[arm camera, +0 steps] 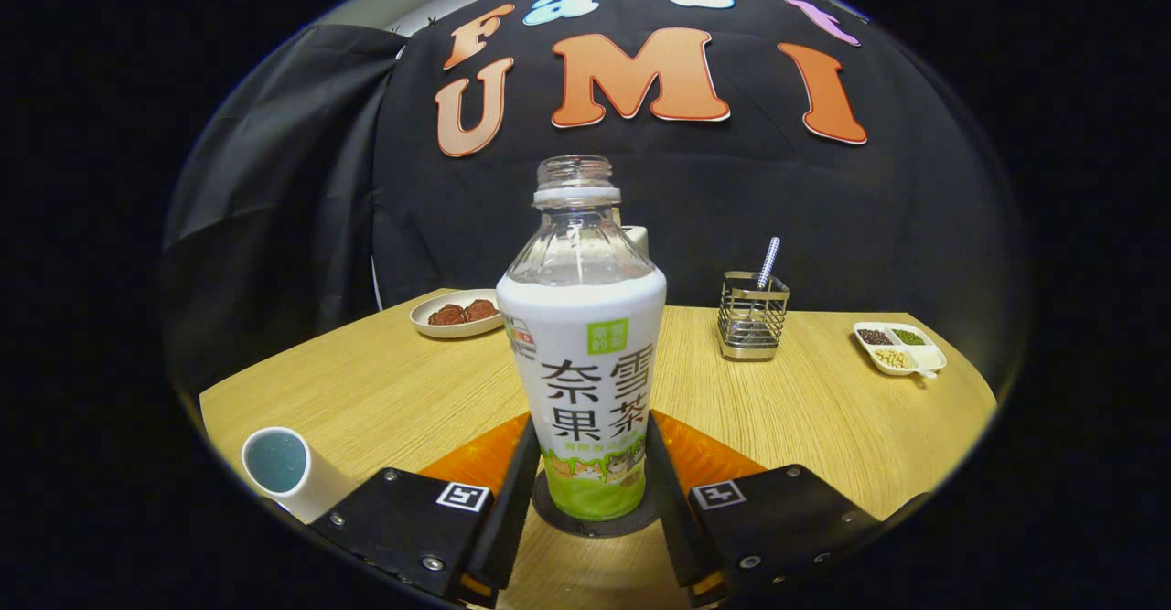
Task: Take the bottle from table, then pour the juice into the cup, finally place the bottle on the coaster
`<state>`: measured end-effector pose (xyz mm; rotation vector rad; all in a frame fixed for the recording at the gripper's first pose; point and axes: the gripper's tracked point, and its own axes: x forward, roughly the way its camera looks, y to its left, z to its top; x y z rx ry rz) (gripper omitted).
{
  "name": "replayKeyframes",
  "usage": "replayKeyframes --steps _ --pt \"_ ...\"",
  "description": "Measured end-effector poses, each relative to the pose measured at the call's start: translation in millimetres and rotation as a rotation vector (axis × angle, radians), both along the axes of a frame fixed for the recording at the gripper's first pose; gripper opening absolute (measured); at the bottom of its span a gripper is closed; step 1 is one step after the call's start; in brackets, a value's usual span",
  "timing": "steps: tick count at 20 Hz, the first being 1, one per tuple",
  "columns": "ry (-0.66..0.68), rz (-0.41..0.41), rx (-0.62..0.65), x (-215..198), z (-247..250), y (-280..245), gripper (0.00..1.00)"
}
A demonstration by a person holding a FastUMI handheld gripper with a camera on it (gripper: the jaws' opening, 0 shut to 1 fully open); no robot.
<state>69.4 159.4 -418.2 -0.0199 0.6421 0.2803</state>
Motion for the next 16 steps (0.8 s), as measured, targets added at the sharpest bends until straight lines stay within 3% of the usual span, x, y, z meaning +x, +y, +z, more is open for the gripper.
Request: replayKeyframes --steps 2,3,4,6,13,16 --pt "-0.004 0.007 0.004 -3.3 6.0 2.7 0.71" --pt "-0.019 0.010 0.004 -2.6 14.2 3.5 0.76" --pt "-0.036 0.012 0.007 -2.5 22.5 1.8 0.88" --pt "-0.060 0.007 0.021 -3.6 40.6 0.0 0.97" --pt "-0.253 -0.032 0.115 -13.0 169.0 -23.1 0.97" --pt "-0.336 -0.088 0.096 -19.9 225.7 -48.3 0.97"
